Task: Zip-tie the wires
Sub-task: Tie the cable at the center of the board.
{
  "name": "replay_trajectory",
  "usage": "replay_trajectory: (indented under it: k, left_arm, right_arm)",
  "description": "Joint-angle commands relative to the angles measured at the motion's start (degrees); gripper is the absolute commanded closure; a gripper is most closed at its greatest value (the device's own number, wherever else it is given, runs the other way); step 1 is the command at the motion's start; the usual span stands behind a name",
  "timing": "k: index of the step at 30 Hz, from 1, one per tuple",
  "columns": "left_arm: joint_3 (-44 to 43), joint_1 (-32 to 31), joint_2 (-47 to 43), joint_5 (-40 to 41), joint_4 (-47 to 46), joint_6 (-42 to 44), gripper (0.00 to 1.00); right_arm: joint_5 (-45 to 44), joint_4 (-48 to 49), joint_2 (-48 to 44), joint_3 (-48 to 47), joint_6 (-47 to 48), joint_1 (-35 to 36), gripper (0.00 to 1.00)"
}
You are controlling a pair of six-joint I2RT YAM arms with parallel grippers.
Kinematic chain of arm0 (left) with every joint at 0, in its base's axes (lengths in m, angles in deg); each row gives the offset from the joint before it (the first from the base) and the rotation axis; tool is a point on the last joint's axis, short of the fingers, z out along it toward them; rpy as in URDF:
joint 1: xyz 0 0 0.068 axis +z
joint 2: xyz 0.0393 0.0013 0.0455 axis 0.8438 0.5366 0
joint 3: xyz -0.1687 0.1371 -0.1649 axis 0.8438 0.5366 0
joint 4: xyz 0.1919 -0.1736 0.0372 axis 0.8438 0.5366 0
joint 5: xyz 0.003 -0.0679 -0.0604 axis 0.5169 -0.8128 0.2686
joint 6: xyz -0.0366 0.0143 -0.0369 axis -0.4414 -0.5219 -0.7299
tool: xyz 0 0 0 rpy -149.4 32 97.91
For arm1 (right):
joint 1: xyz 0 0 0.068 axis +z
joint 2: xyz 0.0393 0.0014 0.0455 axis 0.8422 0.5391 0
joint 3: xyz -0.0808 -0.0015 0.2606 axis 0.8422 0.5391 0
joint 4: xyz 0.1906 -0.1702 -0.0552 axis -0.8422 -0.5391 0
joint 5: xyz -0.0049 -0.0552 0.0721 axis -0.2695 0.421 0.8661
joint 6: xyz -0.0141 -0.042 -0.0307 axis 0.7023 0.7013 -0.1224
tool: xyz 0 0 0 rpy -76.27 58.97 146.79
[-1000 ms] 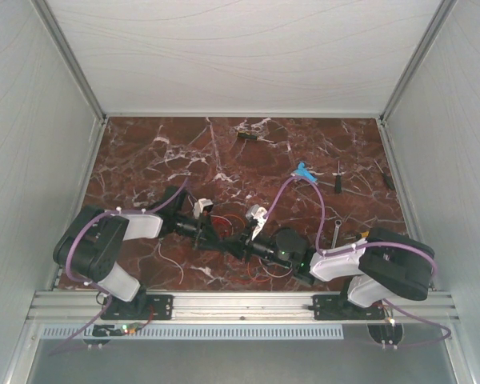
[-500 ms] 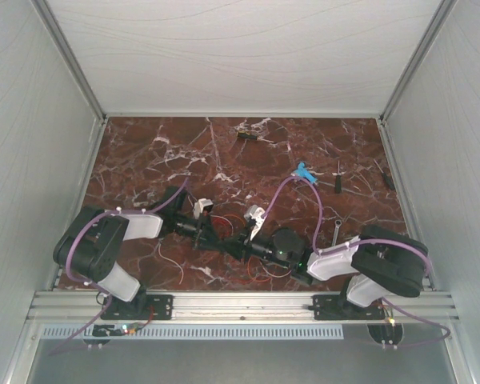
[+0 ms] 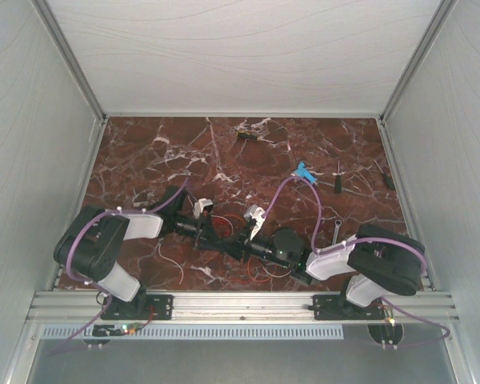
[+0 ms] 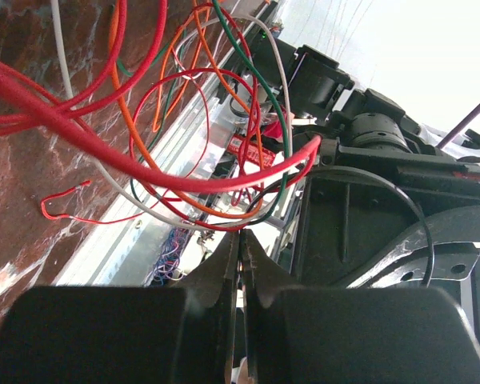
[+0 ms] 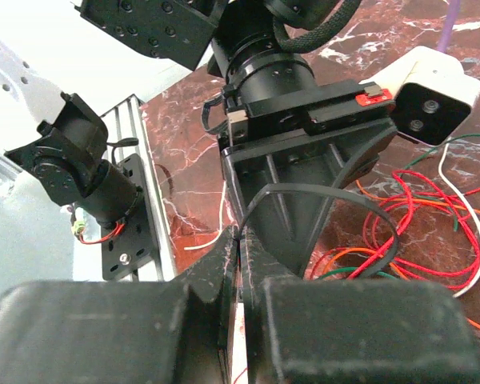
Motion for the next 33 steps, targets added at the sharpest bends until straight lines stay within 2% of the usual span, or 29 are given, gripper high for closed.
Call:
replay_trajectory:
  k: [1, 9, 22, 33]
  left_arm:
    - [-0.87, -0.3, 0.88, -1.26, -3.04, -2.27, 1.0]
    - [-0.65, -0.3, 0.83, -1.91, -4.52, -4.53, 1.0]
    - [-0.55, -0.3, -0.33, -2.06, -4.94, -5.54, 1.0]
    - [-0.83, -0.3, -0.49, -1.95, -4.85, -6.26, 1.0]
  right_arm:
    - [1.75, 5.63, 1.11, 0.39, -1.07, -0.06, 1.0]
    - [1.15, 8.75, 1.1, 2.1, -1.25, 0.11, 1.0]
    - [-4.96, 6.16, 0.16, 2.16, -0.08, 0.1, 1.0]
    - [-2.54, 7.42, 2.05, 2.62, 0.6, 1.28, 1.0]
